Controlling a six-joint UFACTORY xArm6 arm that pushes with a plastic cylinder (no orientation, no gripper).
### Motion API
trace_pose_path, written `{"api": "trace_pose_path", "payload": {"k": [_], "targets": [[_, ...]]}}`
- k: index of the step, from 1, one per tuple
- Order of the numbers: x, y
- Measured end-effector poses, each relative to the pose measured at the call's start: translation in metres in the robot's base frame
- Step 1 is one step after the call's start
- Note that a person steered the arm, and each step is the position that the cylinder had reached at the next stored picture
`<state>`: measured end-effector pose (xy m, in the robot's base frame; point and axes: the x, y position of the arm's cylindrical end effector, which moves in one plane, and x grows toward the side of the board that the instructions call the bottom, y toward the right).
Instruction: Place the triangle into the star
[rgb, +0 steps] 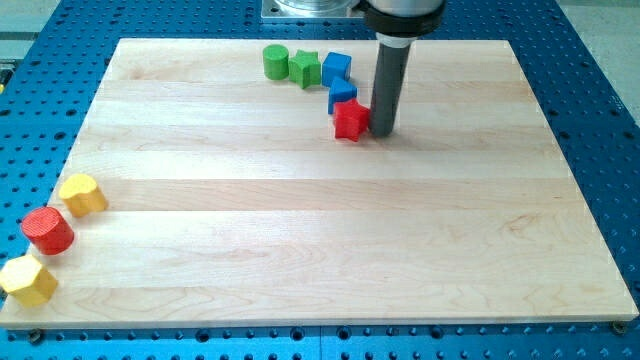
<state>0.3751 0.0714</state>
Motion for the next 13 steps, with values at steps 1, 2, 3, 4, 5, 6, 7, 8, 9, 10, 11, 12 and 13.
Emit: {"api": "trace_pose_path", "payload": {"k": [1,2,3,4,5,6,7,8,9,10,11,12,13], "targets": [[0.002,-0.011],[-0.048,0.044],[-0.134,0.064],[-0.158,0.057],[-0.158,0.029],[-0.158,-0.015],[-0.149,-0.089],[-0.133,-0.114],[-0.123,-0.115],[-0.127,-0.157],[-0.122,-0.193],[-0.130,-0.265],[-0.081,-0.249]]}}
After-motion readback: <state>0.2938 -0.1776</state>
